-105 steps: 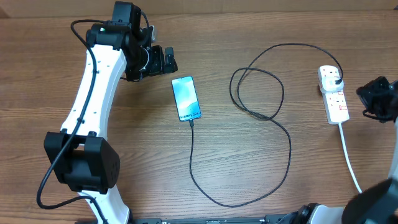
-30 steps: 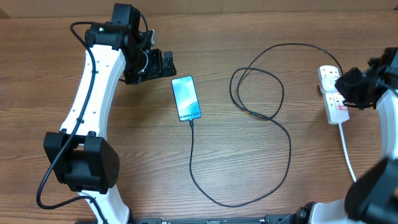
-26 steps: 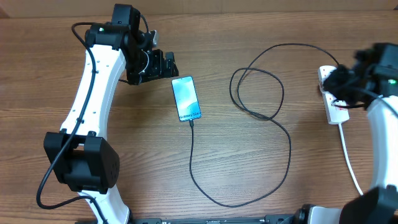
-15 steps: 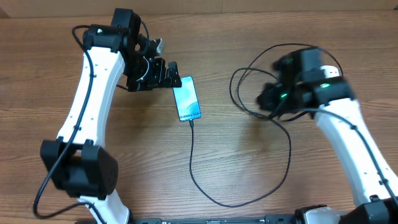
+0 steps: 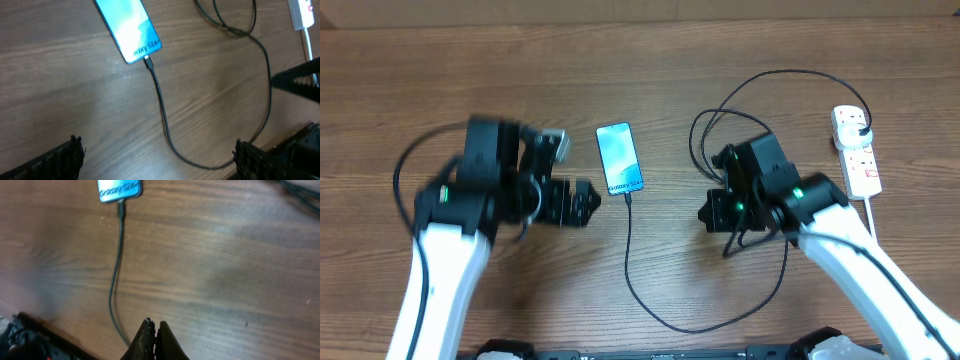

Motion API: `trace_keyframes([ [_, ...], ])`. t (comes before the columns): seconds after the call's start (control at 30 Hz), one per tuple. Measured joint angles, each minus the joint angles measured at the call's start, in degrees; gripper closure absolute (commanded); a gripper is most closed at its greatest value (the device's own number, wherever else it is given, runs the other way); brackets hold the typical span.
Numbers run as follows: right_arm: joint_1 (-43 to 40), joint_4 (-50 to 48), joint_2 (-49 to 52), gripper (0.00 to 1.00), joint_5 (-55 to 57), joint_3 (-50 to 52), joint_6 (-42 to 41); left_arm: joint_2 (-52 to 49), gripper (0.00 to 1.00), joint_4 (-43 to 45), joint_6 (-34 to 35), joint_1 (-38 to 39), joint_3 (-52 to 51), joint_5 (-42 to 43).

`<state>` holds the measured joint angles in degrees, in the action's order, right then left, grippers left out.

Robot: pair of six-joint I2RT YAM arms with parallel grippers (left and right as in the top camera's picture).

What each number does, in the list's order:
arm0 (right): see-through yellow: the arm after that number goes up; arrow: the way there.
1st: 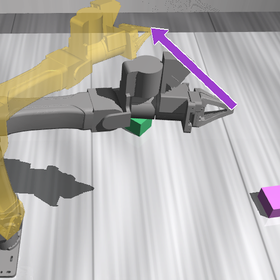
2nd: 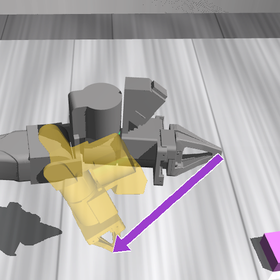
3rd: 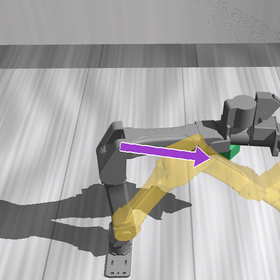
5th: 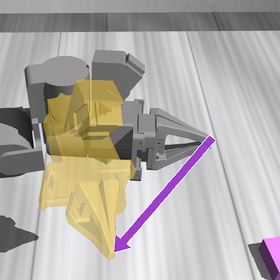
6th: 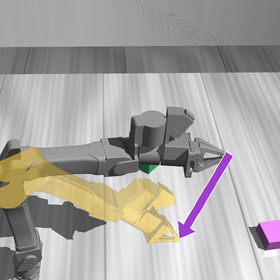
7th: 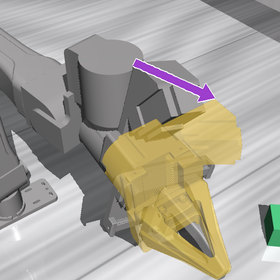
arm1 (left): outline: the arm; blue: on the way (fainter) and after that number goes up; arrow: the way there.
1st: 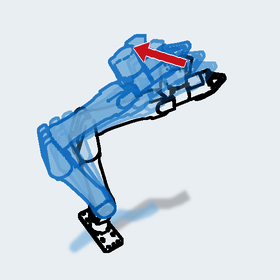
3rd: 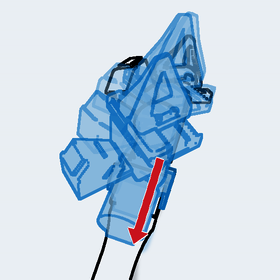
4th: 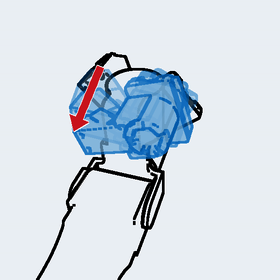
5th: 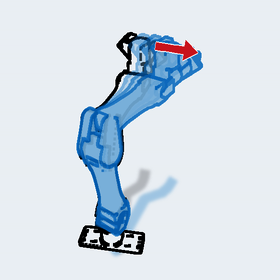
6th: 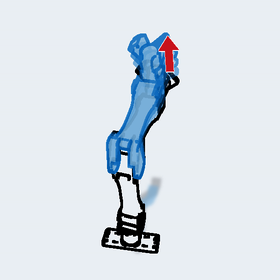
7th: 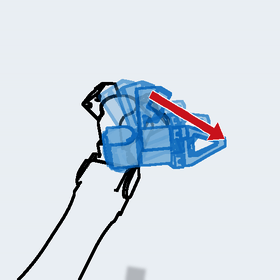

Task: Plug charger to phone and switch on socket

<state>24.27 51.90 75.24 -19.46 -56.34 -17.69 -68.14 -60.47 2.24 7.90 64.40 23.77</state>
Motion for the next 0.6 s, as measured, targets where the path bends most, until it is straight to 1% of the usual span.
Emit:
trace_keyframes([
  [0.13, 1.4, -0.4, -9.4, 0.96, 0.3, 4.4, -1.1, 13.0, 0.0, 1.5, 2.0, 0.0, -10.4, 0.0],
  [0.17, 1.8, -0.2, -11.5, 0.83, 0.3, 5.2, -1.2, 15.2, 0.0, 1.5, 2.3, 0.0, -11.7, 0.0],
  [0.23, 2.3, 0.7, -17.2, 0.39, 0.7, 7.0, -2.5, 20.8, 0.0, 1.2, 3.7, 0.0, -14.1, 0.0],
  [0.27, 2.5, 1.4, -20.4, 0.18, 0.9, 7.8, -2.7, 23.6, 0.0, 0.6, 4.4, 0.0, -14.9, 0.0],
  [0.3, 2.7, 2.2, -23.4, 0.06, 1.0, 8.3, -3.1, 25.9, 0.0, 0.0, 5.0, 0.0, -15.3, 0.0],
  [0.33, 2.8, 3.1, -25.9, 0.0, 1.1, 8.5, -3.3, 28.3, 0.0, -0.7, 5.6, 0.0, -15.6, 0.0],
  [0.43, 2.8, 5.5, -34.7, 0.0, 1.6, 8.9, -4.2, 34.1, 0.0, -1.7, 6.8, 0.0, -15.8, 0.0],
  [0.6, 2.8, 8.8, -48.3, 0.0, 2.2, 8.9, -5.3, 40.7, 0.0, -4.0, 7.3, 0.0, -15.8, 0.0],
])
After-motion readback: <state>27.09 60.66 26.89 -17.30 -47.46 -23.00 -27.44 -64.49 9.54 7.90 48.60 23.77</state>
